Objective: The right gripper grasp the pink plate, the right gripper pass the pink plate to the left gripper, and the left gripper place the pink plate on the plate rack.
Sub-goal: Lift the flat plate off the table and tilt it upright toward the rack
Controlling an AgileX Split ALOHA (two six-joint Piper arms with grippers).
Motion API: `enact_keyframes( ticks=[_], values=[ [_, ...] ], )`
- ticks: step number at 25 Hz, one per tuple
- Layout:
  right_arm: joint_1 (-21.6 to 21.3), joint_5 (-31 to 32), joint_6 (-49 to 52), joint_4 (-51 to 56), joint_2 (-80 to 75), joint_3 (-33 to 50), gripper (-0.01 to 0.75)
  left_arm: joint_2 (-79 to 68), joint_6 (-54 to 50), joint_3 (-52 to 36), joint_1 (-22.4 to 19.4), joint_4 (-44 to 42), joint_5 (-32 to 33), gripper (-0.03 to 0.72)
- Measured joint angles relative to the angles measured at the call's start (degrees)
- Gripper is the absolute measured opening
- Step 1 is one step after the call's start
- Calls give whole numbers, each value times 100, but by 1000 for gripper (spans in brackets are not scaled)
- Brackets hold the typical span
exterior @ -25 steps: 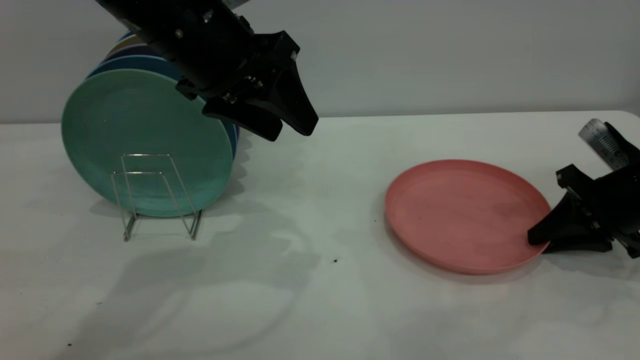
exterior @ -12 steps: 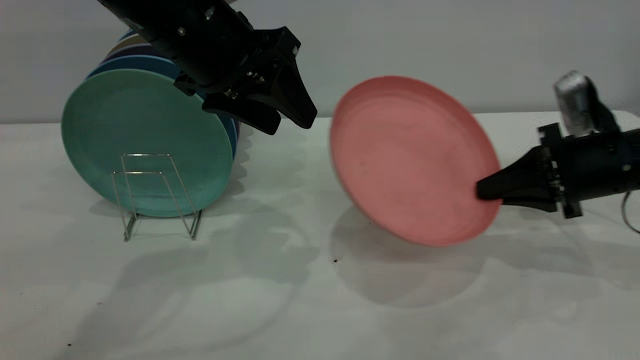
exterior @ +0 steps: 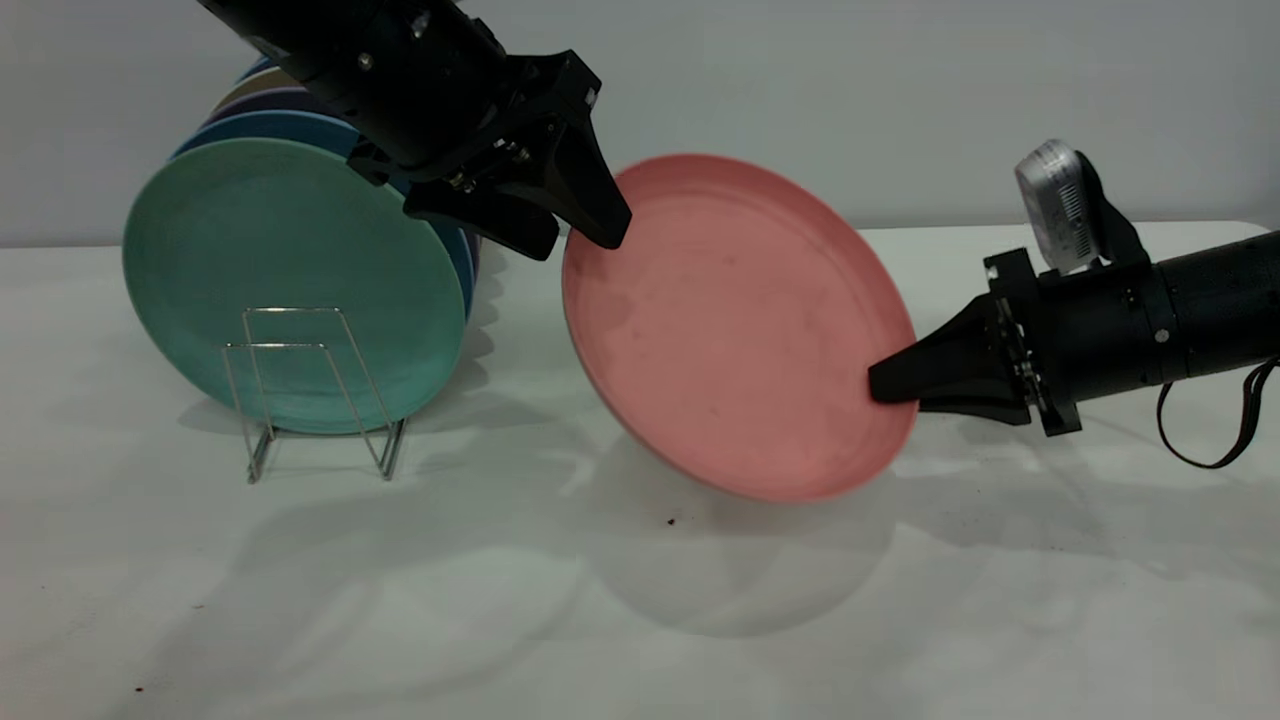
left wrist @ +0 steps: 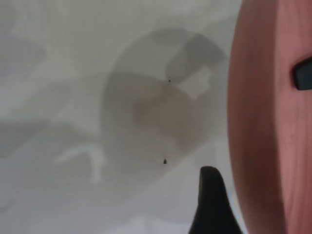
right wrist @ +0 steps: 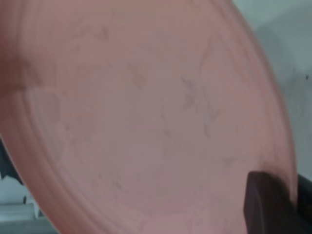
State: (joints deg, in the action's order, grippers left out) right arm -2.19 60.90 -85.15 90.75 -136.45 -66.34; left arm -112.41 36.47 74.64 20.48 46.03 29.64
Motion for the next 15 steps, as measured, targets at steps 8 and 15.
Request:
enact_keyframes(
  ticks=[8, 15],
  values=[
    [21, 287, -76, 22, 0, 0, 19, -203, 0, 0, 0, 116, -37, 414],
    [56, 276, -94, 16, 0, 0, 22, -288, -14, 0, 0, 483, -168, 134]
  ],
)
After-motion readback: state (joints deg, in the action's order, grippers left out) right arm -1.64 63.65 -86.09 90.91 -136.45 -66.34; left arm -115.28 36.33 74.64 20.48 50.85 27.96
